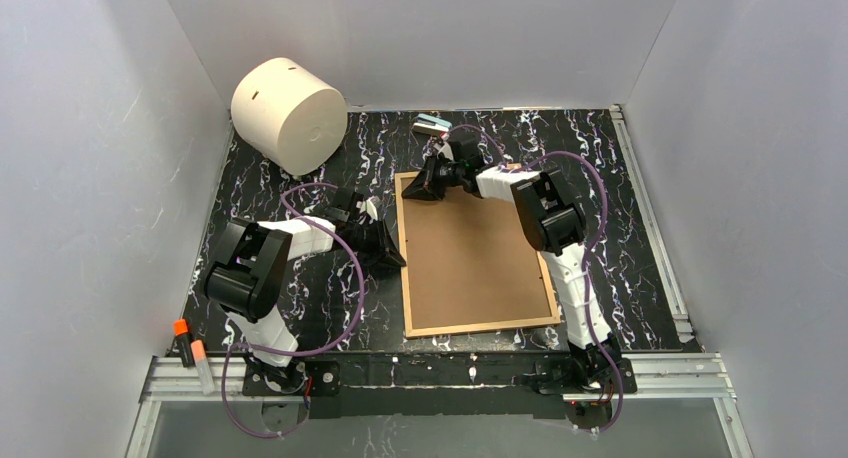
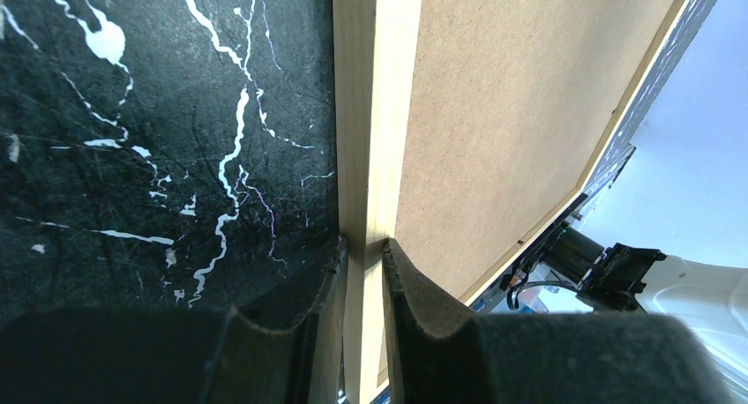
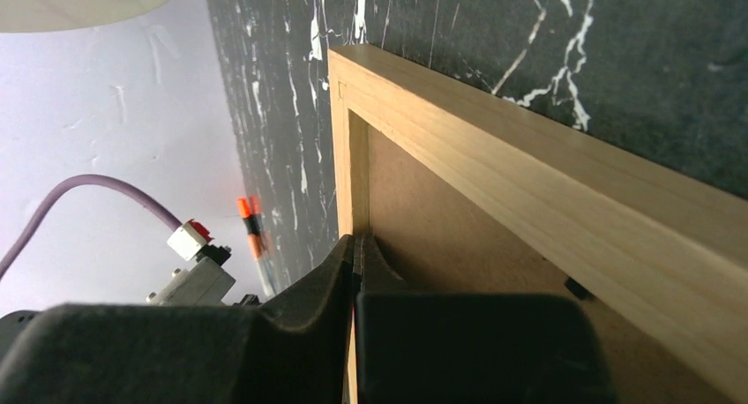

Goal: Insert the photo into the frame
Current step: Install the photo frame at the center of the board.

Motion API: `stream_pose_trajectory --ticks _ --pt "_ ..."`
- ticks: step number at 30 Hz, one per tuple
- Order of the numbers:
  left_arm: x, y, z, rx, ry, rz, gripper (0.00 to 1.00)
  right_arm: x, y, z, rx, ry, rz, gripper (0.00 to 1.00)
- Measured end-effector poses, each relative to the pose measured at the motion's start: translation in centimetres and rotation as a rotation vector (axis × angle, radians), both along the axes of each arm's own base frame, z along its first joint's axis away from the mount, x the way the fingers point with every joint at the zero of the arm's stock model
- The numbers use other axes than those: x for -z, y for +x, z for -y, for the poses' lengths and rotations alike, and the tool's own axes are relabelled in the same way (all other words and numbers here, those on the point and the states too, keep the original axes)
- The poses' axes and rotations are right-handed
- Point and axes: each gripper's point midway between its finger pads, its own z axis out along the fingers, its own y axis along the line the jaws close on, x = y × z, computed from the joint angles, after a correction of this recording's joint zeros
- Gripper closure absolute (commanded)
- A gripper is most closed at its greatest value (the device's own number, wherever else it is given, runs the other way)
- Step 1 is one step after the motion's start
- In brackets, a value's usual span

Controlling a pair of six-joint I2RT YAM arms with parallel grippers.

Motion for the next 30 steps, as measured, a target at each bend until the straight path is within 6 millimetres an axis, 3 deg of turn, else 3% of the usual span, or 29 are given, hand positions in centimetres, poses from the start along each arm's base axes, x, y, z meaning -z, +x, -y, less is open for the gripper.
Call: stream_pose_trajectory --ticks 6,30 --pt "0.0 0.1 0.0 0.000 -0.001 0.001 0.83 0.0 0.1 -0.3 -0.012 -0.139 0.006 0.98" --pt "0.3 -0.1 -0.3 -0.009 0.020 -0.047 0.85 0.1 0.3 0.8 -0.132 -0.436 0.464 0.99"
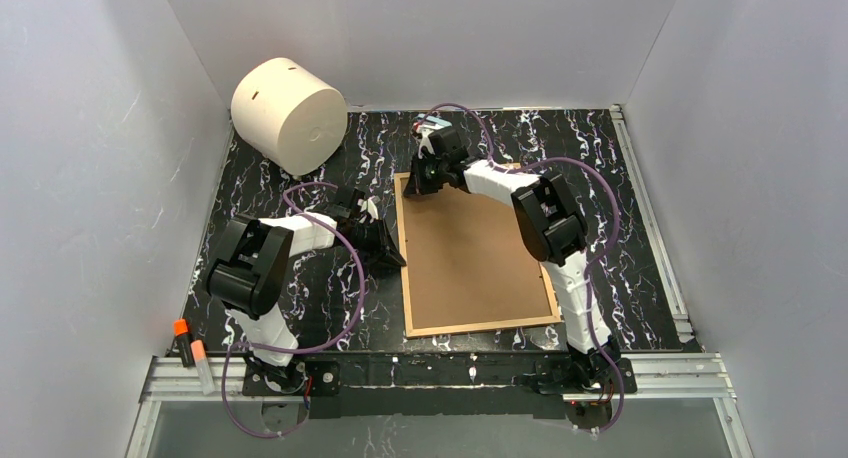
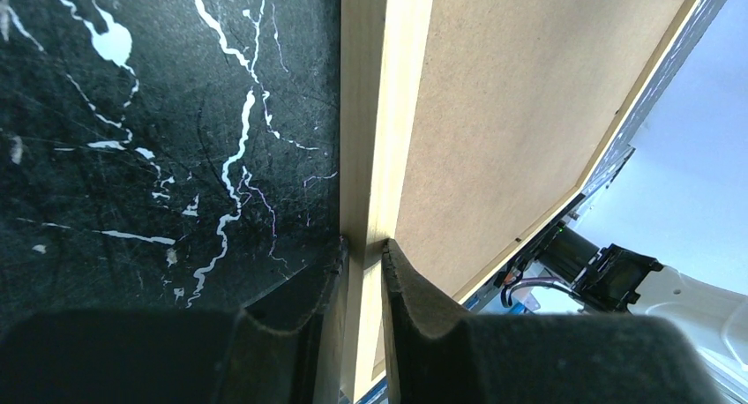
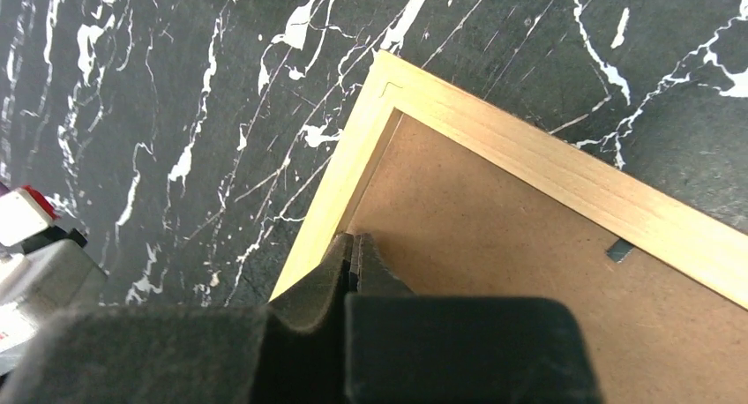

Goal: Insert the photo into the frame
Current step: Install the photo frame at the center of the board.

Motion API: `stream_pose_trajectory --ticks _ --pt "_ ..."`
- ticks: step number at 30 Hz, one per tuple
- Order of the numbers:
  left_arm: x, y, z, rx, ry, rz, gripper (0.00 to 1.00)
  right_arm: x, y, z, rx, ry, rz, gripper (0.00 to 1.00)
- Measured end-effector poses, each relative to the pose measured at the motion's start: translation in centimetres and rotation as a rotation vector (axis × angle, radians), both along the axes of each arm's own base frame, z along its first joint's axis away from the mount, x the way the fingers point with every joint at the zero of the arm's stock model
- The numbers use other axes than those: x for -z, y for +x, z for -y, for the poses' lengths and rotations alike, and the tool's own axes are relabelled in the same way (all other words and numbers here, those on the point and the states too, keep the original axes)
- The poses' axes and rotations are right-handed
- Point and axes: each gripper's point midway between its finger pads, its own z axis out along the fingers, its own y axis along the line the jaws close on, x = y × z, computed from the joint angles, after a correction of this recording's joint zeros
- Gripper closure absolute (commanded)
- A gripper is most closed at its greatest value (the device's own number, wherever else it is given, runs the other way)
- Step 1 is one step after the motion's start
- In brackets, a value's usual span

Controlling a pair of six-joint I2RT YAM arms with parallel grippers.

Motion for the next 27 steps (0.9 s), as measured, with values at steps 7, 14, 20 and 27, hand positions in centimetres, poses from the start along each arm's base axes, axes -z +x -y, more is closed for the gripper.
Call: stream_pose_trajectory --ticks 7,14,20,27 --pt "-0.1 0.0 0.0 0.000 -0.005 -0.003 0.79 -0.2 0.0 0.5 -0.047 -0.031 0.080 0.99" --pt "-1.0 1.4 0.1 0.000 -0.001 0.016 0.57 -0.5 -0.4 1.1 0.035 0.083 -0.135 0.81" --pt "-1.7 6.0 -1.9 -0.088 0.097 0.109 0.47 -1.6 0.3 0.8 0.113 0.250 -0.305 0.82" --pt "-1.6 11.1 -3.0 -0.160 0.183 0.179 0.50 -5.2 0.1 -1.5 0.087 0.433 -0.368 0.89"
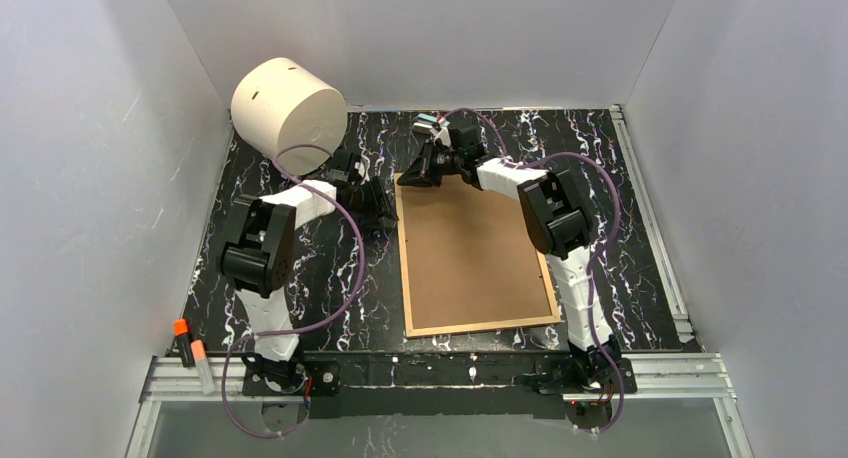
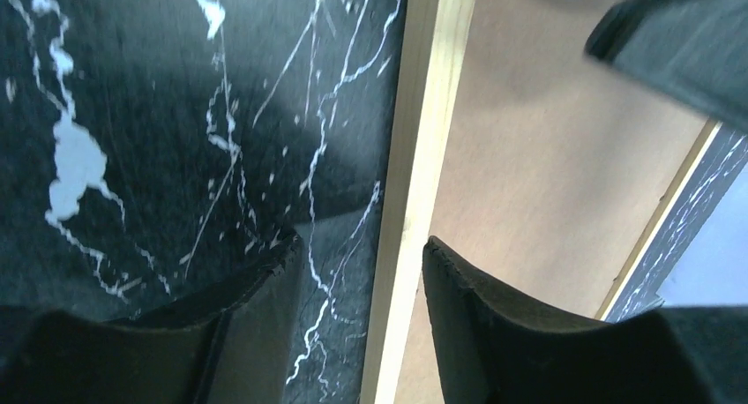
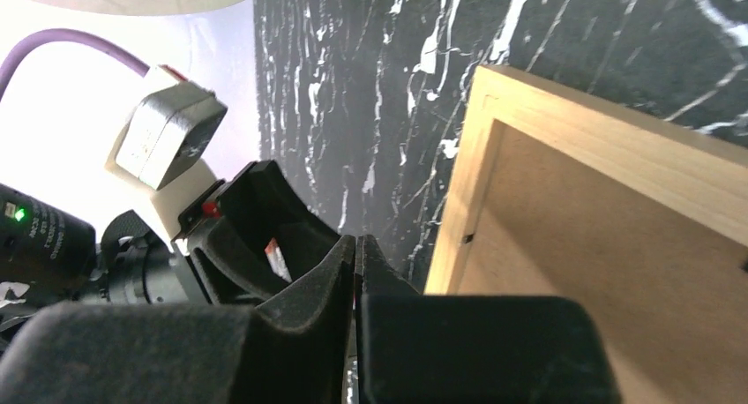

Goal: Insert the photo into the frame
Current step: Install the photo frame at the center of the board.

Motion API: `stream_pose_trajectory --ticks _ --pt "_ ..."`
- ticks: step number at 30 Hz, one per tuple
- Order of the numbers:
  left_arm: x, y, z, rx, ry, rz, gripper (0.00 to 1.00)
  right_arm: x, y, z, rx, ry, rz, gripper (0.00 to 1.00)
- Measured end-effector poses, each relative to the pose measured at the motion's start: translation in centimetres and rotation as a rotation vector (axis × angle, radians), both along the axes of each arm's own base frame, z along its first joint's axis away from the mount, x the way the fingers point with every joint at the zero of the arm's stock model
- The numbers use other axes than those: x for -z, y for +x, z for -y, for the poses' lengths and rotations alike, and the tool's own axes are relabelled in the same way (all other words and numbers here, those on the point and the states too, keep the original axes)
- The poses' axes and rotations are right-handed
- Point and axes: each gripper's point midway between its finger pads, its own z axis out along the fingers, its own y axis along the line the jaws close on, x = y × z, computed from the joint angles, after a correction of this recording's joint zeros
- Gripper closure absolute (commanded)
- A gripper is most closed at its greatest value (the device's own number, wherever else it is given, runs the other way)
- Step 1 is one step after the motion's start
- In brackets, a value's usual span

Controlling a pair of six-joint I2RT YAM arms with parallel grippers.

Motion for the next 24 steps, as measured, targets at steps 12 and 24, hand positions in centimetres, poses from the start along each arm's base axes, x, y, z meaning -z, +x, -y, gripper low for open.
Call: stream_pose_trajectory --ticks 12,24 --pt "0.4 1.7 0.4 -0.002 -0.002 0.022 0.65 1.8 -0.8 -0.5 0.000 0.020 -0.085 0.91" --pt "0.8 2.6 1.3 0.009 0.013 0.057 0.72 4.3 -1.3 -0.4 0.007 -0.019 -0.130 0.92"
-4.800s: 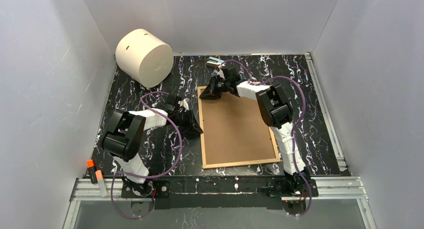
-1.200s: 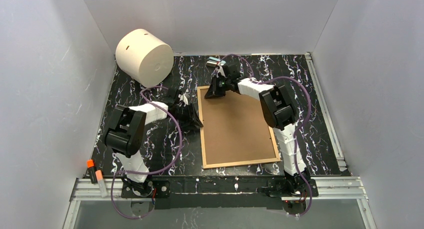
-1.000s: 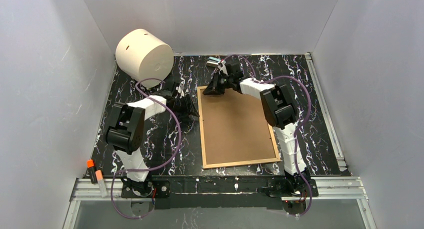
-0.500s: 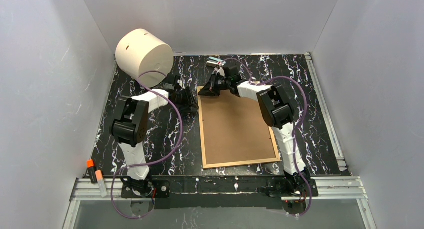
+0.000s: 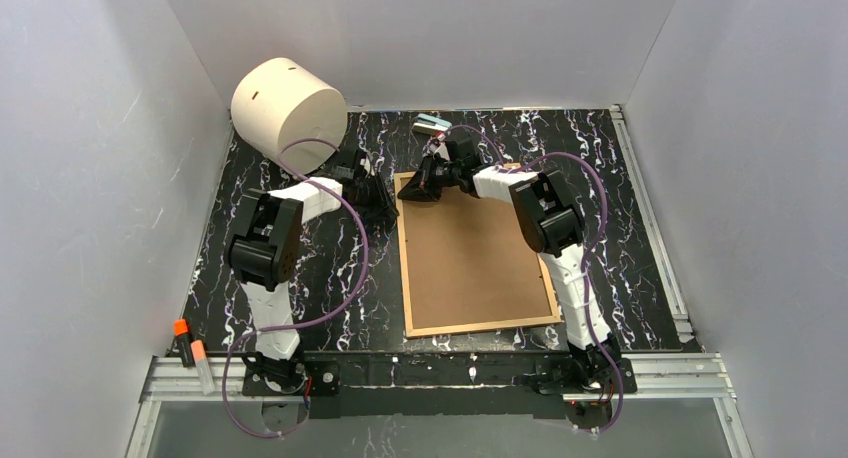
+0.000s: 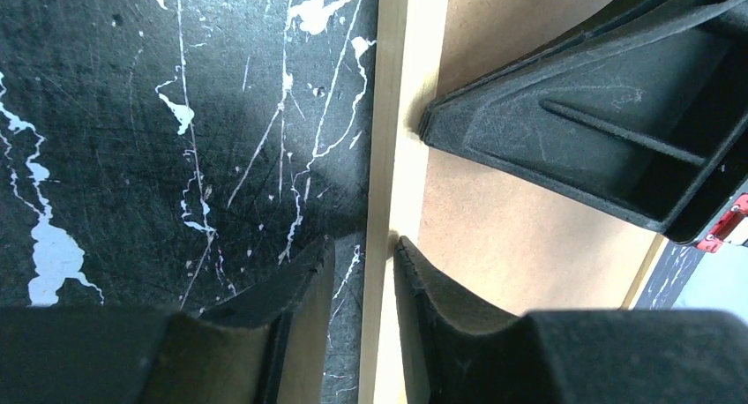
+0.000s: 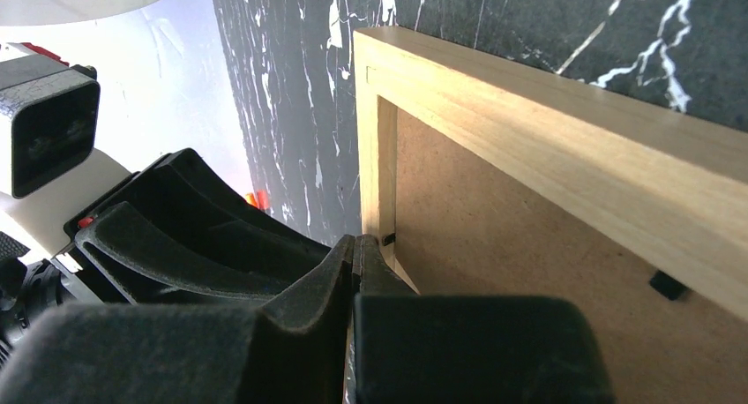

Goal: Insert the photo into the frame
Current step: Install the photo frame at the center of the board.

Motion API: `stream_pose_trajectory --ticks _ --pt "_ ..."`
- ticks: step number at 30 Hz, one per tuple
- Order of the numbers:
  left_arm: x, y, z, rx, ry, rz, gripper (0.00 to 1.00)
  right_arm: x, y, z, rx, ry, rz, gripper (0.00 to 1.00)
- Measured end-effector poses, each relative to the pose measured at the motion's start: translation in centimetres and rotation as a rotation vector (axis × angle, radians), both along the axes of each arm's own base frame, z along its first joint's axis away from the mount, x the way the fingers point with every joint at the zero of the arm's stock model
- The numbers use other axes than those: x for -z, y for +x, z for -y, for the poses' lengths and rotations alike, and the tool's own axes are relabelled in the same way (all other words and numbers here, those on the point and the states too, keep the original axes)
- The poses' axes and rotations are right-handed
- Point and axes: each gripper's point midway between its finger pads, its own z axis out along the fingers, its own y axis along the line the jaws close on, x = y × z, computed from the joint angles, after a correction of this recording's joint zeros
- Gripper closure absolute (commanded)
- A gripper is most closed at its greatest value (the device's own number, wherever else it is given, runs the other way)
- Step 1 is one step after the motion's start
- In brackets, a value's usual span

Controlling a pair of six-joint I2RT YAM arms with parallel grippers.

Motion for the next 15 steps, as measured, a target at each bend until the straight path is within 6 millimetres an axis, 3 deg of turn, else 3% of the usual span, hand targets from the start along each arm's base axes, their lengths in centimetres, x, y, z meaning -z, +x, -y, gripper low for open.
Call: stream_pose_trajectory --ticks 15 --pt "0.05 0.00 0.10 -0.001 -0.002 -0.001 0.75 0.16 0.33 0.09 0.002 -0.032 0.024 0.86"
